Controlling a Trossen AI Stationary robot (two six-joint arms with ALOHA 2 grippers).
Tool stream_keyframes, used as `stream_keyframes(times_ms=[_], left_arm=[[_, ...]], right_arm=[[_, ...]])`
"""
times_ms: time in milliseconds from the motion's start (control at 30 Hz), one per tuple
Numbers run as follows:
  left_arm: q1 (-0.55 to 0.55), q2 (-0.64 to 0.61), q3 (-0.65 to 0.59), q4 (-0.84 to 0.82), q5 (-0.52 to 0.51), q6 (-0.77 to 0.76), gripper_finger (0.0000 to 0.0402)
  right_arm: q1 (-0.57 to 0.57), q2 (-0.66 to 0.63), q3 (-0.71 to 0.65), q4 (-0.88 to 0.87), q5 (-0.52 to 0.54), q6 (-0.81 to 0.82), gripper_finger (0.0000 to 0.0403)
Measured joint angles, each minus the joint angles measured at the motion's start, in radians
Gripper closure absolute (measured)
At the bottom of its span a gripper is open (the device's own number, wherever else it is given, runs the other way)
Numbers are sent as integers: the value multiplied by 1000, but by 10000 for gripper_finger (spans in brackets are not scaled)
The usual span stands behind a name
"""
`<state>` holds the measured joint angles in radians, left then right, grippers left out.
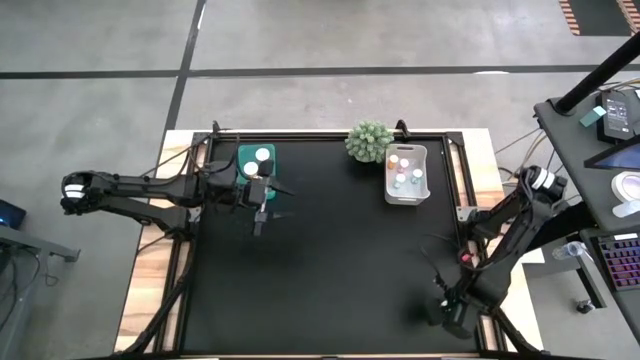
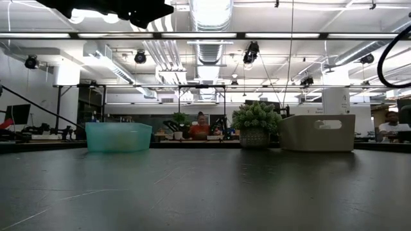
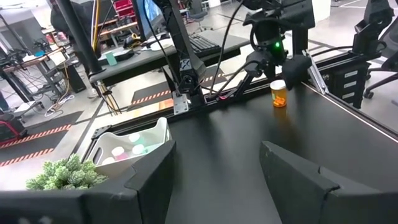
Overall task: Pick and place medicine bottles into bin by pill shape (circle, oval)
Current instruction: Put the orange capsule bottle into the green bin
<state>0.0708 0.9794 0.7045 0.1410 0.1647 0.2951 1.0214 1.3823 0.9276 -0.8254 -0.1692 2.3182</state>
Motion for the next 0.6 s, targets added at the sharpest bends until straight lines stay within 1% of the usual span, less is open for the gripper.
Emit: stream_keyframes(times_ms=[133, 333, 400, 467, 600], left_arm=[[0, 0, 0, 0, -1, 0, 187], [0, 0, -2, 0, -2, 0, 187], [0, 0, -2, 0, -8, 0, 187], [0, 0, -2, 0, -16, 0, 187], [0, 0, -5, 1, -17, 0, 187]], right_arm=[[-9, 11, 0, -9, 1, -8, 134], [-38, -18, -2, -56, 24, -23, 203], [-51, -37, -3, -69, 37, -33, 205], [-62, -57, -3, -75, 81, -55, 205], [-106, -111, -3, -100, 232, -119, 200]])
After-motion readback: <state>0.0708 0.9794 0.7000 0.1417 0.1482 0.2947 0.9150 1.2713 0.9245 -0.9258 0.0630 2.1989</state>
